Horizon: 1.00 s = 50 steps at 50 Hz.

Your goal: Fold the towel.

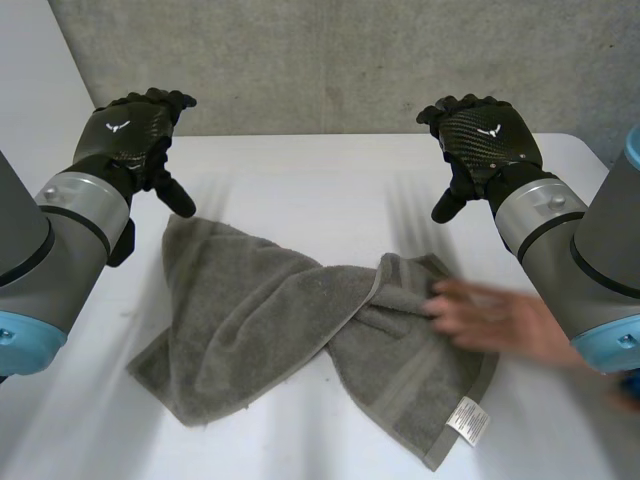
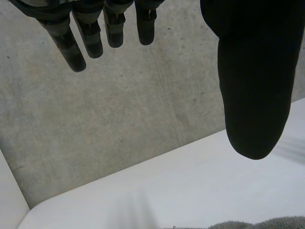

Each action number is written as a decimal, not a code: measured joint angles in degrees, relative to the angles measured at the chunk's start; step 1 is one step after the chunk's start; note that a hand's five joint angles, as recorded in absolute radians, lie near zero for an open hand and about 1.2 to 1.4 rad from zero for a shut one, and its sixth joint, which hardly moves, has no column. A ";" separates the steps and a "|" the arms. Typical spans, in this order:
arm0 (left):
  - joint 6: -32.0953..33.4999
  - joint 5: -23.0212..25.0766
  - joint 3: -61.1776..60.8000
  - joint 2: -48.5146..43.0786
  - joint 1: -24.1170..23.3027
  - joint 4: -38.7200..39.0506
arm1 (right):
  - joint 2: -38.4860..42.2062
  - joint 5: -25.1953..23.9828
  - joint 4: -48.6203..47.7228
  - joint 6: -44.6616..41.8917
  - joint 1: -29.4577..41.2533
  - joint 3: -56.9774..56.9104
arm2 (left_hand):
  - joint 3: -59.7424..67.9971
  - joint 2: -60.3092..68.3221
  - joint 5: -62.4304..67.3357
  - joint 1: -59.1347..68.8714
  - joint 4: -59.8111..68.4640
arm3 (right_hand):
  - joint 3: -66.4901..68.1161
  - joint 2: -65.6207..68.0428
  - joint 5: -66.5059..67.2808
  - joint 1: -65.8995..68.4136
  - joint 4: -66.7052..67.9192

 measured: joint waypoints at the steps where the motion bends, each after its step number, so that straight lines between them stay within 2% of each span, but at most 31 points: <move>1: 0.00 0.00 0.00 -0.04 -0.01 -0.01 | 0.00 0.03 0.02 0.00 0.00 0.00 | 0.00 0.00 0.00 0.00 0.00 | 0.00 0.00 0.00 0.00 0.00; 6: 0.00 0.00 0.00 -0.36 -0.18 -0.08 | 0.11 0.11 0.33 -0.06 -0.01 -0.15 | 0.00 0.00 0.00 0.00 0.00 | 0.00 0.00 0.00 0.00 0.00; 12: 0.00 0.00 0.07 -0.75 -0.71 -0.12 | 2.12 -1.62 5.30 -0.31 -0.25 -2.75 | 0.00 0.00 0.00 0.00 0.00 | 0.00 0.00 0.00 0.00 0.00; 16: 0.00 -0.02 0.12 -0.77 -0.85 -0.16 | 4.95 -5.30 10.85 -0.41 -0.72 -6.01 | 0.00 0.00 0.00 0.00 0.00 | 0.22 0.11 0.12 0.00 0.01; 21: -0.06 -0.20 0.00 -0.71 -1.13 -0.31 | 10.90 -12.82 17.81 -0.42 -2.80 -12.17 | 0.00 0.00 0.00 0.00 0.00 | 2.39 1.50 2.02 0.22 0.89; 25: -0.05 -0.28 -0.80 -0.55 -1.89 -0.59 | 15.86 -16.99 19.07 -0.42 -4.77 -16.14 | 0.00 0.00 0.00 0.00 0.00 | 8.74 7.67 7.41 5.75 7.28; 30: -0.02 -0.30 -3.90 0.08 -2.98 -1.06 | 25.39 -21.30 19.09 -0.52 -6.68 -22.56 | 0.00 0.00 0.00 0.00 0.00 | 9.53 8.27 8.59 6.50 8.26; 36: 0.00 -0.27 -8.84 1.49 -3.10 -1.14 | 32.76 -21.98 18.71 -1.23 -6.93 -26.50 | 0.00 0.00 0.00 0.00 0.00 | 10.93 9.24 9.84 7.76 9.62; 44: -0.04 -0.21 -14.19 3.55 -2.75 -0.93 | 36.89 -21.56 17.48 -2.61 -6.62 -27.73 | 0.00 0.00 0.00 0.00 0.00 | 13.78 12.73 12.44 10.30 12.66; 46: -0.09 -0.19 -16.41 4.50 -2.70 -0.83 | 37.42 -21.26 16.56 -2.84 -6.36 -27.74 | 0.00 0.00 0.00 0.00 0.00 | 28.21 27.64 25.58 24.51 26.89; 48: -0.12 -0.18 -17.29 4.88 -2.73 -0.78 | 37.55 -20.99 15.74 -2.93 -6.12 -27.68 | 0.00 0.00 0.00 0.00 0.00 | 28.21 27.64 25.58 24.51 26.89; 49: -0.19 -0.19 -18.67 5.45 -2.79 -0.72 | 37.41 -20.77 14.86 -2.98 -5.85 -27.53 | 0.00 0.00 0.00 0.00 0.00 | 46.32 46.07 43.89 38.57 45.16; 50: -0.22 -0.20 -19.23 5.65 -2.82 -0.68 | 37.22 -20.70 14.53 -2.98 -5.75 -27.42 | 0.00 0.00 0.00 0.00 0.00 | 46.32 46.07 43.89 38.57 45.16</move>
